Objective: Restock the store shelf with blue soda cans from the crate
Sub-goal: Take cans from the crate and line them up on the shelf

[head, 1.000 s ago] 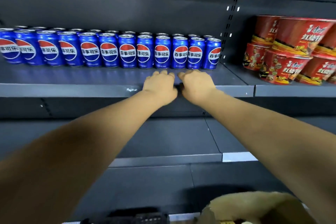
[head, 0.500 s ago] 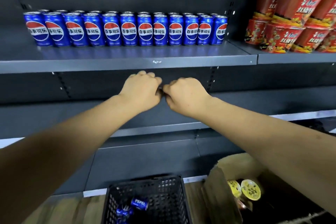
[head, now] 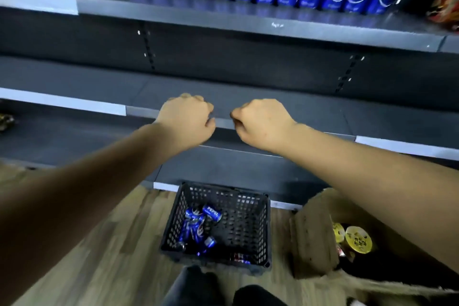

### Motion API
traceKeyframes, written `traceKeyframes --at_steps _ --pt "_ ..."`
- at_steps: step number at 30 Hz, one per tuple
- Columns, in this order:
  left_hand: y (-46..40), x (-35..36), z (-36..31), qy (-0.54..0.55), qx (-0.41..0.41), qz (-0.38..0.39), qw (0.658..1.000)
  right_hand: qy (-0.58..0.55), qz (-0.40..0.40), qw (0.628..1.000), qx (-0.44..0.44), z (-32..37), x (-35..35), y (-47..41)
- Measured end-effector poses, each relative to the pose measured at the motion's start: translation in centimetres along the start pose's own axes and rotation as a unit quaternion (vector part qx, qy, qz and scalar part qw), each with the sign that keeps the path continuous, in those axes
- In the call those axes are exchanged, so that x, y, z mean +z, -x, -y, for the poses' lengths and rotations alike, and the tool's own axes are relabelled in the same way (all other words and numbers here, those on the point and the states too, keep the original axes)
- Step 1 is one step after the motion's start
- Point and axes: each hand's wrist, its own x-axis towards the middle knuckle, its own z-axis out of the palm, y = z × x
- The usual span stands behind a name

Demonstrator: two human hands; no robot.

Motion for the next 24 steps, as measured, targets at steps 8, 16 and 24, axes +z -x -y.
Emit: traceKeyframes --at_steps 8,16,24 --pt "3.7 4.1 2.3 0.034 -0.014 0.009 0.999 -0.011 0.043 0.999 -0.009 4.2 2.7 -0.1" --pt "4.8 6.5 9.8 0.060 -0.005 0.089 0.994 -0.132 0.150 0.980 0.002 8.5 5.4 -5.3" --pt "5.1 11.1 16.7 0.141 0.017 0.200 0.970 -0.290 0.166 0.938 0.096 13.2 10.3 -8.4"
